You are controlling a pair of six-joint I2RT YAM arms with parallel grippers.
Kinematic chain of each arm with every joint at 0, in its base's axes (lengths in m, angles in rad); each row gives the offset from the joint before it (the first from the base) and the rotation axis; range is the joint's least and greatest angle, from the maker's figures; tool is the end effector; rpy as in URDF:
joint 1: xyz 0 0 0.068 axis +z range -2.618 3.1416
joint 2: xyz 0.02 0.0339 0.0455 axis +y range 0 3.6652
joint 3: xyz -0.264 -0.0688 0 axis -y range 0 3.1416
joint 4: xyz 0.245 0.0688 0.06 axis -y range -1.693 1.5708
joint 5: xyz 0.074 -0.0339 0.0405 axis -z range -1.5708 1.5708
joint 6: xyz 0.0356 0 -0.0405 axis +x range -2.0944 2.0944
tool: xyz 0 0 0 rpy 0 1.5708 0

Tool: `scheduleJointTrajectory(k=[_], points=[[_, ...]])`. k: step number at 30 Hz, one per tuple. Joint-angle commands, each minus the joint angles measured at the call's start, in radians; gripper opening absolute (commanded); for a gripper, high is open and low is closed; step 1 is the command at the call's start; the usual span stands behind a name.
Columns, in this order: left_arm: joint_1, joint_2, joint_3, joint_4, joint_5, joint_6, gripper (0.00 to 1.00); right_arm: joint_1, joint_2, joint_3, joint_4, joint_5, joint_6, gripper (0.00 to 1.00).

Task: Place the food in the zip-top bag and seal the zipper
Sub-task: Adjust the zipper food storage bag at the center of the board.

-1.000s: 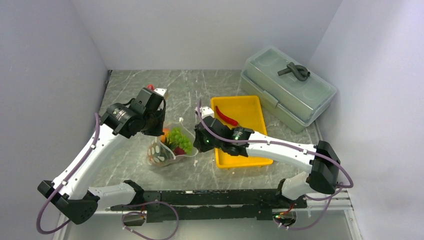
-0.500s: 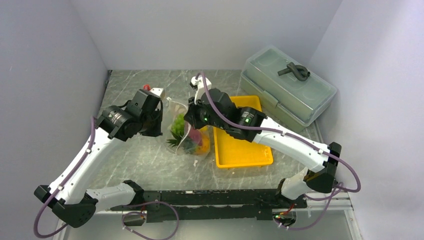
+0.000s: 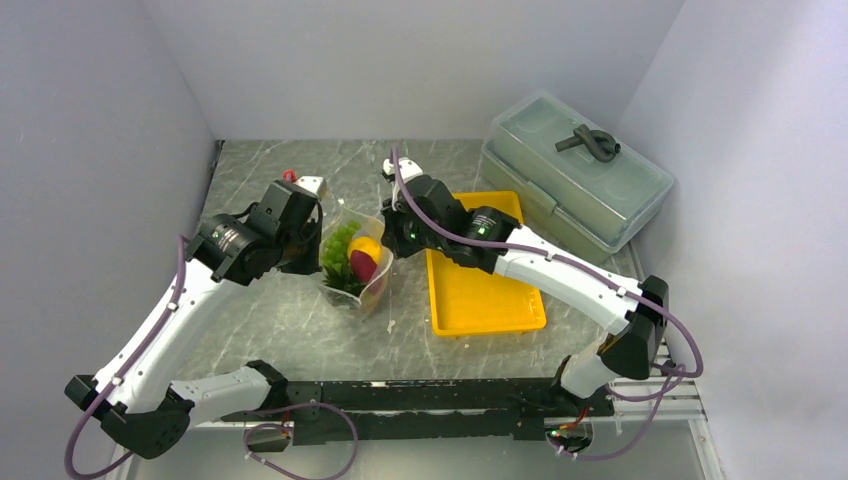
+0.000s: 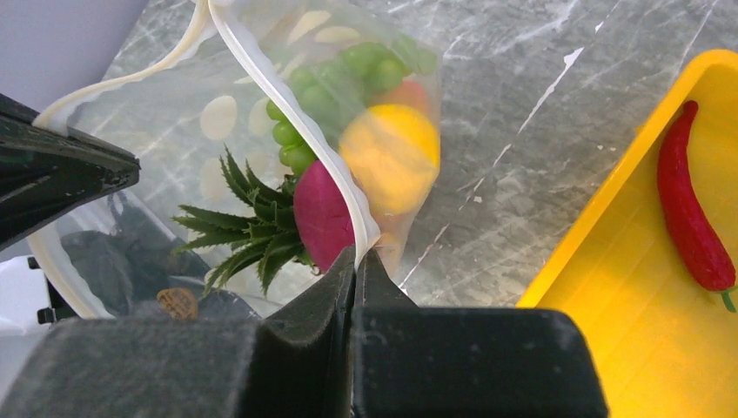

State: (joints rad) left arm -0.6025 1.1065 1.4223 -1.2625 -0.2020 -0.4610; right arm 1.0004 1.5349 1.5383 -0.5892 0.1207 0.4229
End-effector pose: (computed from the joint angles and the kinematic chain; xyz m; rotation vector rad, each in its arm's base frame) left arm 0.1521 -0.0959 0.3943 0.0951 2.4981 -0.1904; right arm 0.1907 0.2893 0.3777 -0.5665 2.1614 0.6804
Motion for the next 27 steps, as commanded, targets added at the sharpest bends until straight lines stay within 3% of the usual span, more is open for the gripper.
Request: scheduleJointTrajectory(k=[1,16,27], points=[[0.001,-0.012,0.029,0.006,-0.019,-0.007,0.02,-0.013,-0.033,-0.016,0.026,-0.025,0.001,0.00],[0.001,0.012,0.090,-0.015,-0.075,0.019,0.02,-0.037,-0.083,-0.148,0.082,-0.027,0.038,0.00],[0.001,0.036,0.131,-0.030,-0.097,0.048,0.00,-0.060,-0.076,-0.307,0.200,-0.113,0.104,0.00]])
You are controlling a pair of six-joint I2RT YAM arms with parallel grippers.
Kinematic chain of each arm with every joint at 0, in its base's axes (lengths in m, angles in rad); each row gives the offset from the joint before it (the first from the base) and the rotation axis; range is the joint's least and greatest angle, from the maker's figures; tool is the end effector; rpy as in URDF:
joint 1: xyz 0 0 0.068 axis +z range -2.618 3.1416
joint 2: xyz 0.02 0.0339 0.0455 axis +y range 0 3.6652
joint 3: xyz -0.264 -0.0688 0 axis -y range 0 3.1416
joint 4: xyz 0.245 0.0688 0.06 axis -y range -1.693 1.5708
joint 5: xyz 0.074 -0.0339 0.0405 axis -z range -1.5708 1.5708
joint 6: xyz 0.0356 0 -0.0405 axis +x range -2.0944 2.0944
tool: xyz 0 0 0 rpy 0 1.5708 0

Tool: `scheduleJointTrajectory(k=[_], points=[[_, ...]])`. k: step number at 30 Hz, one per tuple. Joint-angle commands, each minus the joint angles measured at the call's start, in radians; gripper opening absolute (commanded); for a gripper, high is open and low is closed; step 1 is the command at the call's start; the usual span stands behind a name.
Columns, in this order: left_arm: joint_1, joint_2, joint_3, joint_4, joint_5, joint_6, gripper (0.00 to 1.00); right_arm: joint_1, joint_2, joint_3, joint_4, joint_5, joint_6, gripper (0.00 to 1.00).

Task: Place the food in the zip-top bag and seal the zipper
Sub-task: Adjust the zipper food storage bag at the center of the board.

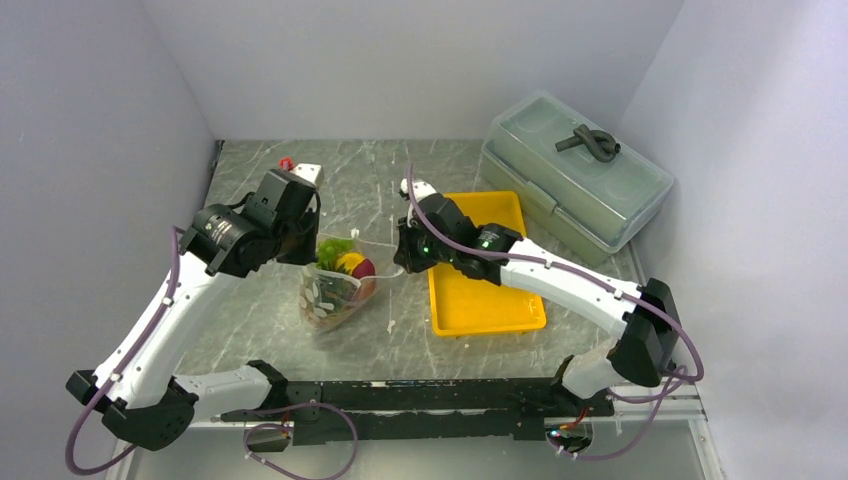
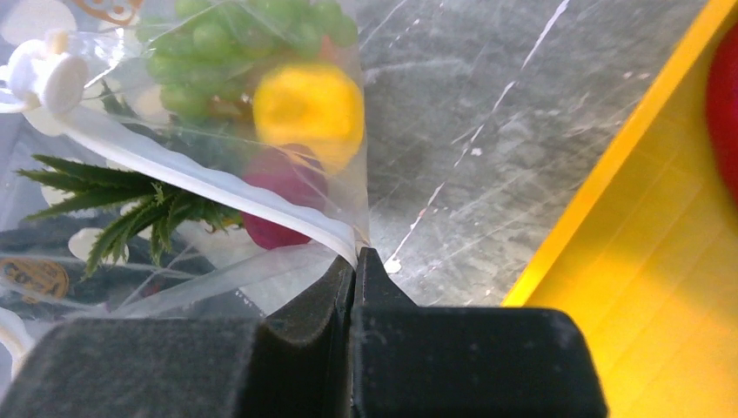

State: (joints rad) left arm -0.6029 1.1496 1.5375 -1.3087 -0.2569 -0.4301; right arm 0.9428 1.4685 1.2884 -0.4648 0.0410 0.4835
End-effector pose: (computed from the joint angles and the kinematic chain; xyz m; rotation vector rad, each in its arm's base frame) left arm 0.1549 -0.0956 0.4163 0.1053 2.4519 -0.1326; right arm 0.1965 0.2681 0.3254 -0.5045 2.2621 0.7208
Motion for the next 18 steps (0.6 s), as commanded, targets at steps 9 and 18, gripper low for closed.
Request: scheduleJointTrajectory(k=[9,18], points=[[0.002,-0.014,-0.086,0.071,-0.022,0.030,0.00,-0.002,0.042,-0.142,0.130,-0.074,0.079,0.06],[0.002,-0.005,-0.138,0.109,0.019,0.025,0.00,-0.004,0.008,-0.073,0.055,0.005,0.017,0.47]])
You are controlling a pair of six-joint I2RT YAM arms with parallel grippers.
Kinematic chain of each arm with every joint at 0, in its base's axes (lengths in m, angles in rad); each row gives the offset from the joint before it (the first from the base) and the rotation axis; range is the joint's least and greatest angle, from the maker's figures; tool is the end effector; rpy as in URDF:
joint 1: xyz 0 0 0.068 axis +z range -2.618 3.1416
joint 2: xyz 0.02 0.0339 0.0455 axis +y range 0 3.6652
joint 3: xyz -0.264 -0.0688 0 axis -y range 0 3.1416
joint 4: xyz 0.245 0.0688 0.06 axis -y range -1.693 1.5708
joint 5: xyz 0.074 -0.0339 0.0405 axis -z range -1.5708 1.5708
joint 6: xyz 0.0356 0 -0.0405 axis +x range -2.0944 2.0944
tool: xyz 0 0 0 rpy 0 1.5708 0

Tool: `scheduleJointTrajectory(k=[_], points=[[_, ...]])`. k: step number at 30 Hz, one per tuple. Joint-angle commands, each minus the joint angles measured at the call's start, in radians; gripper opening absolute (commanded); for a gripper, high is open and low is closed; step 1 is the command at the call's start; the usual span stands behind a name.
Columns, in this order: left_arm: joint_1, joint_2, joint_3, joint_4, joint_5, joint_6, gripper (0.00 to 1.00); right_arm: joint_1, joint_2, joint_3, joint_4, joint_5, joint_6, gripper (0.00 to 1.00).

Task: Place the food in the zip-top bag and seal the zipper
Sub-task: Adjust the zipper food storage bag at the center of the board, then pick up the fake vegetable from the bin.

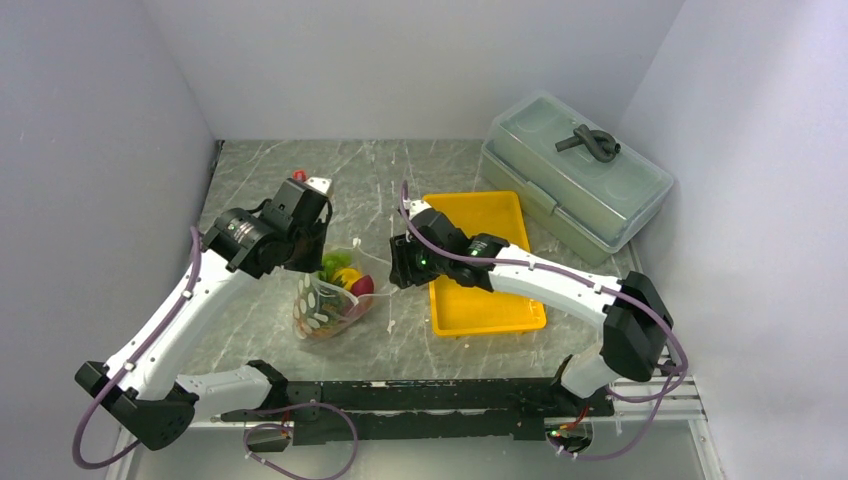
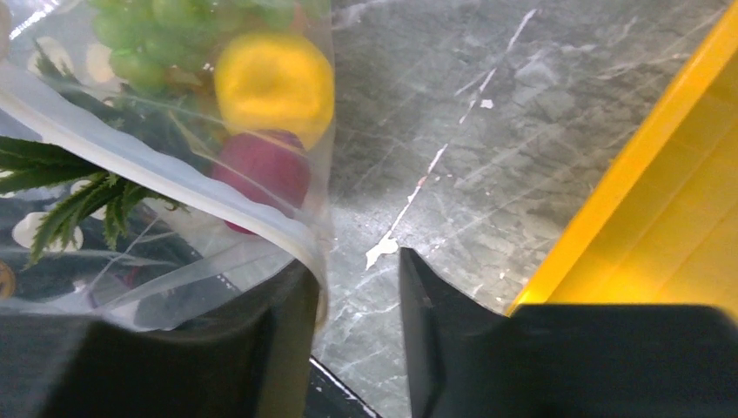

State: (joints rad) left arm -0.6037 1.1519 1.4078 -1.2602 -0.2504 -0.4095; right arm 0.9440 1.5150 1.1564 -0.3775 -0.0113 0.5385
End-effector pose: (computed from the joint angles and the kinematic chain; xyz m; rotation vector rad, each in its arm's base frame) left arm 0.1636 -0.1021 0.3832 0.1529 2.5250 -0.0788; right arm 0.1973 0.2732 0.2737 -0.4957 2.3810 0.7383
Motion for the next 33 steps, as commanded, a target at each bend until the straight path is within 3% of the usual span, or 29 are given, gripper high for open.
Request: scheduleJointTrajectory(k=[1,11,17,22,33], points=[[0.002,-0.006,-0.011,0.065,0.015,0.005,0.00,-0.005,-0.048,0.068,-0.040,0.067,-0.044,0.50],[0.003,-0.001,-0.013,0.068,0.024,0.006,0.00,-0.036,-0.187,0.093,-0.125,0.196,-0.147,0.59],[0.003,-0.004,-0.005,0.064,0.025,0.005,0.00,-0.140,-0.278,0.028,-0.141,0.220,-0.231,0.65],[0.003,0.001,0.001,0.061,0.030,0.004,0.00,-0.216,-0.322,-0.081,-0.068,0.233,-0.312,0.76],[0.002,0.001,0.012,0.051,0.029,0.005,0.00,-0.327,-0.286,-0.305,0.222,0.205,-0.358,0.90]])
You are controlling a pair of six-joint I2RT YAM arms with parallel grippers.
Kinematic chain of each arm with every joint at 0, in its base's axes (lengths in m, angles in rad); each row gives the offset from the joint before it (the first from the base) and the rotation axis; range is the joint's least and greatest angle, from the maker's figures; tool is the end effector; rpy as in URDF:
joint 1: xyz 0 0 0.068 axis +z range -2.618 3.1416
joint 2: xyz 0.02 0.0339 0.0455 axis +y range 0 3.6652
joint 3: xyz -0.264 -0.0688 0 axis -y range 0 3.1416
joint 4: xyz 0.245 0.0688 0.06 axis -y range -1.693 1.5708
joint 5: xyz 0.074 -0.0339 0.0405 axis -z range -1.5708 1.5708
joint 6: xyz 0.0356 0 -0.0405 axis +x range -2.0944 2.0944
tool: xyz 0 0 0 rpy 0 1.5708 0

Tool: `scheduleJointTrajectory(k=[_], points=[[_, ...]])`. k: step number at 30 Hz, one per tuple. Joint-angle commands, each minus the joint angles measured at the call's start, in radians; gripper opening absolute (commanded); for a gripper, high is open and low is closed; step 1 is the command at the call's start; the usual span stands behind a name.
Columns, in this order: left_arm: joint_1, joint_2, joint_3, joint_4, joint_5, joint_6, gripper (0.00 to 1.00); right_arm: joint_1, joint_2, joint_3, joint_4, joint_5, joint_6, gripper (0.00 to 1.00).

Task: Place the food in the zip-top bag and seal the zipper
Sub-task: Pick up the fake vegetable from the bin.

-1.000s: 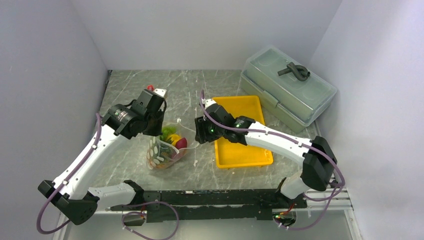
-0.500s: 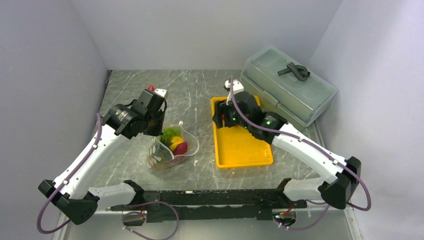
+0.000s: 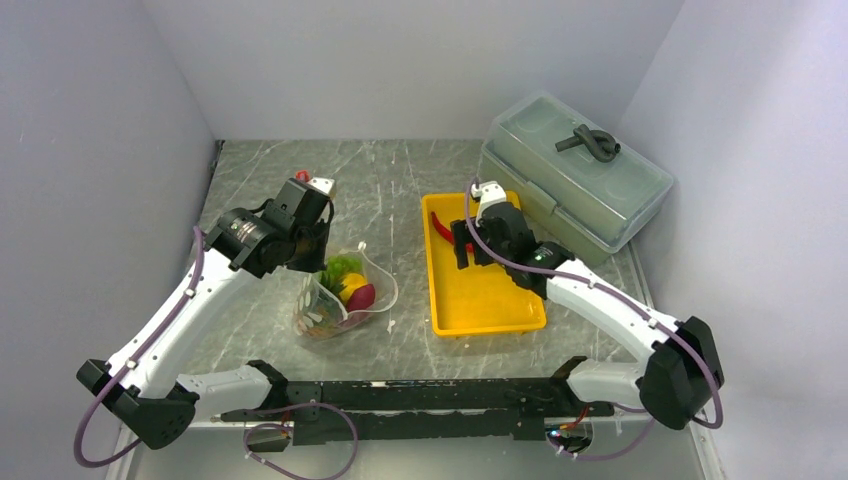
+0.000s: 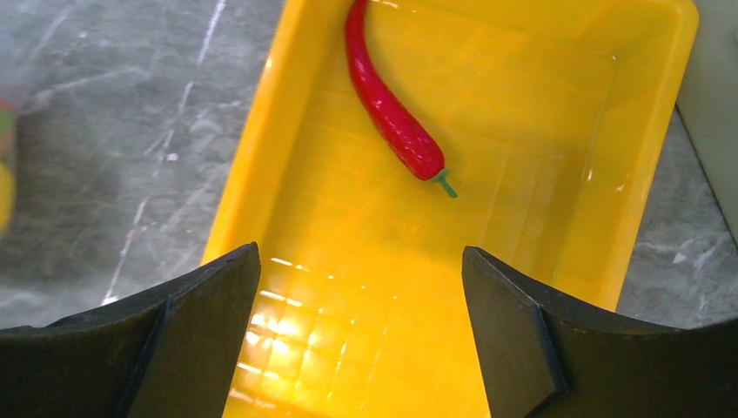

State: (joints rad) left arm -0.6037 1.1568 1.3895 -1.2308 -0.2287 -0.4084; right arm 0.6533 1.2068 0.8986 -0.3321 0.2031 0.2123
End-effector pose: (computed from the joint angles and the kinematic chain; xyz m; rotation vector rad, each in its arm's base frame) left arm 0.1670 -0.1053 0.3787 0.1616 2.5280 -0.1070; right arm 0.2148 0.1554 0.2780 -0.3722 2.1764 0.2603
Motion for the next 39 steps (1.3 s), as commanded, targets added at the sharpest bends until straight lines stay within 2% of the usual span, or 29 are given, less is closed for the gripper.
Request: scheduleJointTrajectory(k=[1,18,31,35,39], points=[[0.002,-0.008,0.028,0.024,0.006,0.002,0.00,-0.052,0.036,-0.052,0.192,-0.030,-0.032,0.91],[0.002,-0.035,0.031,-0.010,-0.012,-0.009,0.00,-0.223,0.329,0.000,0.327,-0.316,-0.078,0.91],[0.002,-0.050,0.042,-0.023,-0.009,-0.023,0.00,-0.263,0.534,0.084,0.367,-0.403,-0.142,0.89],[0.002,-0.066,0.044,-0.035,-0.011,-0.025,0.00,-0.261,0.541,0.075,0.383,-0.457,-0.137,0.87],[0.003,-0.075,0.038,-0.036,-0.007,-0.027,0.00,-0.257,0.524,0.049,0.382,-0.445,-0.135,0.86]])
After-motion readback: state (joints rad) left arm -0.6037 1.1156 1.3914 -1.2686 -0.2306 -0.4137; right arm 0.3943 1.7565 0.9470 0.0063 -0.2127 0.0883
